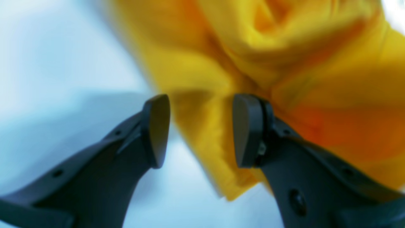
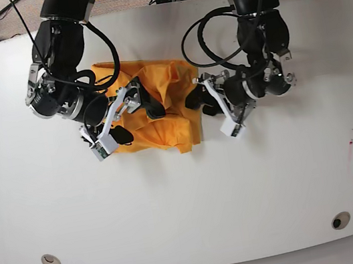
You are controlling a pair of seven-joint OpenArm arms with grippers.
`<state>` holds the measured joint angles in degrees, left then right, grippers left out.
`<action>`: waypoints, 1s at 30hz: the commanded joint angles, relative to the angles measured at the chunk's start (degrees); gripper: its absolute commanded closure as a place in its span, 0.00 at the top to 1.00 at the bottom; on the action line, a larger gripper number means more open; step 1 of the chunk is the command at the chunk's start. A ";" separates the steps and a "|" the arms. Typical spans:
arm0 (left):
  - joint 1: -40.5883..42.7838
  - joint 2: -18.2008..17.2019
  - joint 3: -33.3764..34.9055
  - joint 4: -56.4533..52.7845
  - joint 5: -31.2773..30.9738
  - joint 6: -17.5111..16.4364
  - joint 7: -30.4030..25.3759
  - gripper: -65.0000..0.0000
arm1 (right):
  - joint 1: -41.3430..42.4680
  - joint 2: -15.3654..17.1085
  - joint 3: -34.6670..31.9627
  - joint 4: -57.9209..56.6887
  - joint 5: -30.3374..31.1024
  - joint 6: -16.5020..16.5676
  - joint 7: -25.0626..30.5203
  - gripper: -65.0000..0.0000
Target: Fold the T-shirt properly
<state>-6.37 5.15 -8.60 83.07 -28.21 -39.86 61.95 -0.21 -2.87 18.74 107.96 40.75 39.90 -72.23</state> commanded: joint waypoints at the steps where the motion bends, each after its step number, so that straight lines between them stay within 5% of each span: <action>1: -0.62 -2.64 0.03 4.98 -4.63 -0.14 -0.72 0.46 | -0.98 1.95 -0.06 2.24 1.58 0.10 1.24 0.87; 9: 1.93 -12.22 -0.06 13.33 -13.77 -0.14 -0.72 0.46 | -5.64 3.27 -0.94 1.36 1.49 0.10 1.59 0.77; 14: 3.60 -16.27 -0.32 16.67 -14.12 -0.14 -0.72 0.46 | -5.55 3.01 -8.15 -2.86 1.40 0.10 1.94 0.77; 22: 6.33 -17.32 -5.69 18.95 -13.86 -0.14 -0.72 0.46 | -5.46 0.90 -20.10 -3.39 1.23 0.10 3.52 0.77; 30: 7.12 -18.38 -5.33 19.04 -13.77 -0.14 -0.72 0.46 | -6.87 2.30 -13.60 3.38 1.58 0.10 3.52 0.77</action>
<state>1.58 -12.58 -14.04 101.01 -40.75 -39.77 62.59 -7.29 -1.56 2.20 108.31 40.86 39.88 -70.06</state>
